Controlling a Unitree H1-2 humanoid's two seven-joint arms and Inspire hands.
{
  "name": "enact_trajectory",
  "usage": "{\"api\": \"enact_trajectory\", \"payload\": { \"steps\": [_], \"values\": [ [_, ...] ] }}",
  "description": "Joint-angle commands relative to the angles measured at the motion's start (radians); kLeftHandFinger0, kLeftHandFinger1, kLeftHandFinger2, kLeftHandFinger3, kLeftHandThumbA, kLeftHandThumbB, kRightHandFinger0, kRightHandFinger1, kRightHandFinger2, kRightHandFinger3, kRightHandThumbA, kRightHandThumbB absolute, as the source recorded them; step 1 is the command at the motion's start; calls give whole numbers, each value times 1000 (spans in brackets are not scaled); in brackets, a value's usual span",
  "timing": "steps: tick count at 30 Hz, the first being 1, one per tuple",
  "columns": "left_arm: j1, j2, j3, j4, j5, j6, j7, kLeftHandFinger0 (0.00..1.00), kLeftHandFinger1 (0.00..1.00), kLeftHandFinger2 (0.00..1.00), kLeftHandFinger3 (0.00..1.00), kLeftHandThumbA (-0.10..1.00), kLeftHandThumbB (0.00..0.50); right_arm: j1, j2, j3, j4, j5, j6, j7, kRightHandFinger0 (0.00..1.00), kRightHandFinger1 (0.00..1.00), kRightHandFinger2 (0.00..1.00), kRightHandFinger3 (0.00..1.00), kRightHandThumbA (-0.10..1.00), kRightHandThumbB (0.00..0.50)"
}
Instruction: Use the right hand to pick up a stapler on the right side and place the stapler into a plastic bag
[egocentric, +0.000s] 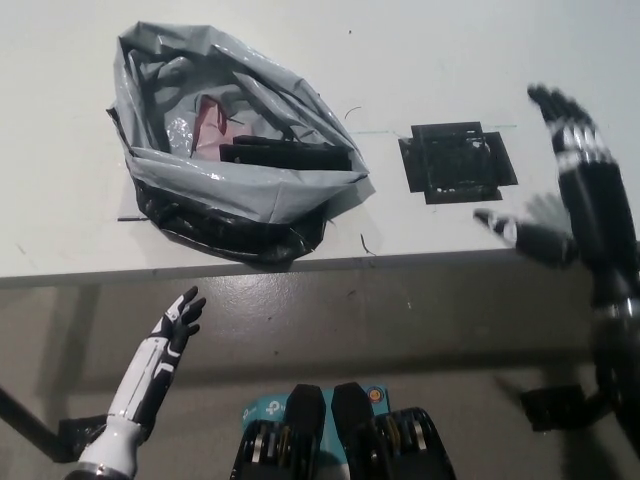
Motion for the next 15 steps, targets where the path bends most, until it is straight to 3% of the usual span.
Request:
{"api": "enact_trajectory", "payload": {
  "steps": [1,5,8,10,14,15],
  "values": [
    [-108,46,70,2,-49,7,9,1000,1000,1000,1000,1000,117,216,-11,-90,-790,182,-150,5,1000,1000,1000,1000,1000,264],
    [-100,37,65,5,-49,4,7,1000,1000,1000,1000,1000,118,254,49,-49,-694,216,-134,18,1000,1000,1000,1000,1000,219],
    [-100,36,66,5,-49,5,6,1000,1000,1000,1000,1000,117,258,59,-53,-690,222,-130,30,1000,1000,1000,1000,1000,219],
    [-79,34,66,-8,-50,11,4,1000,1000,1000,1000,1000,98,253,116,-23,-533,253,-121,43,1000,1000,1000,1000,1000,176],
    [-64,28,70,-17,-45,13,-3,1000,1000,1000,1000,1000,94,262,140,-32,-493,269,-127,65,1000,1000,1000,1000,1000,175],
    [-47,25,73,-21,-54,17,-11,1000,1000,1000,1000,1000,109,250,171,-36,-360,310,-152,74,1000,1000,1000,1000,1000,171]
  ]
}}
